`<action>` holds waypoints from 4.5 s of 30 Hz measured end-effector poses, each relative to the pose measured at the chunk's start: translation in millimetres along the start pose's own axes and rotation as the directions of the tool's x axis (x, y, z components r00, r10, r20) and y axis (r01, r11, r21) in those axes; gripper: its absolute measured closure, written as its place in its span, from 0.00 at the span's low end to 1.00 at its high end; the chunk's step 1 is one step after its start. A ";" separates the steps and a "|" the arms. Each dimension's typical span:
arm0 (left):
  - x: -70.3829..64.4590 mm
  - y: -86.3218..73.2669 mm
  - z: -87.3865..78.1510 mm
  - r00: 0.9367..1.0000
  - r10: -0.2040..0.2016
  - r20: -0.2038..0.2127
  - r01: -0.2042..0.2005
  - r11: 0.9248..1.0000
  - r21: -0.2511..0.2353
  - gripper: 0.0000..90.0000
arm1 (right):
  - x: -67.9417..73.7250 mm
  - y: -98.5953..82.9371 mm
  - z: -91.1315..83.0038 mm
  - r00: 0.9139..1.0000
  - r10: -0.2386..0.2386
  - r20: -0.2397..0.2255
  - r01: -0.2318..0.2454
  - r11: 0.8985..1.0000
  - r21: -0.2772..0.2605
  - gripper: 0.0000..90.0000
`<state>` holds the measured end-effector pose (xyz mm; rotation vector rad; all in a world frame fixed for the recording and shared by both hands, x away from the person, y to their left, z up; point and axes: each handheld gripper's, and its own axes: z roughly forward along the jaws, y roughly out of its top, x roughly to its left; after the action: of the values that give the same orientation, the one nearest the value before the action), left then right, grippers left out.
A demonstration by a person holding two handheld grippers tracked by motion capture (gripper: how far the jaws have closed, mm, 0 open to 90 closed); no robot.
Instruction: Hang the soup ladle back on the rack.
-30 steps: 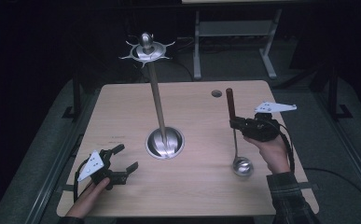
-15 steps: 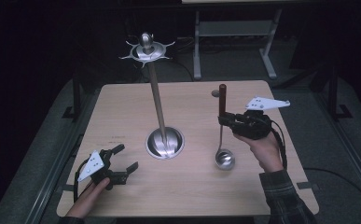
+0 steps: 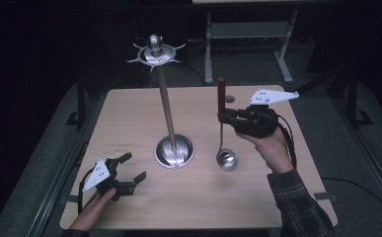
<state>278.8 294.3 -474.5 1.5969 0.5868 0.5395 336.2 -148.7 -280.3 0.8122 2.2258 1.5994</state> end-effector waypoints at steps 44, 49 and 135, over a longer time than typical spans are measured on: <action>-0.1 0.1 -0.2 1.000 0.003 0.005 -0.003 1.000 0.003 0.11 | 22.9 74.0 50.7 0.990 -0.094 -0.105 0.093 0.996 -0.013 0.82; -0.2 0.2 -0.1 1.000 0.003 0.009 -0.003 1.000 0.004 0.11 | 22.6 76.7 57.0 0.989 -0.096 -0.109 0.095 0.995 -0.008 0.82; 0.2 -0.3 -0.7 1.000 -0.007 0.003 0.007 1.000 0.002 0.11 | -26.8 -152.5 -20.0 0.968 0.074 0.239 -0.108 0.985 0.135 0.15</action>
<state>278.4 294.9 -474.8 1.5968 0.5908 0.5313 304.8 -214.7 -418.1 1.0972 2.1830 1.3100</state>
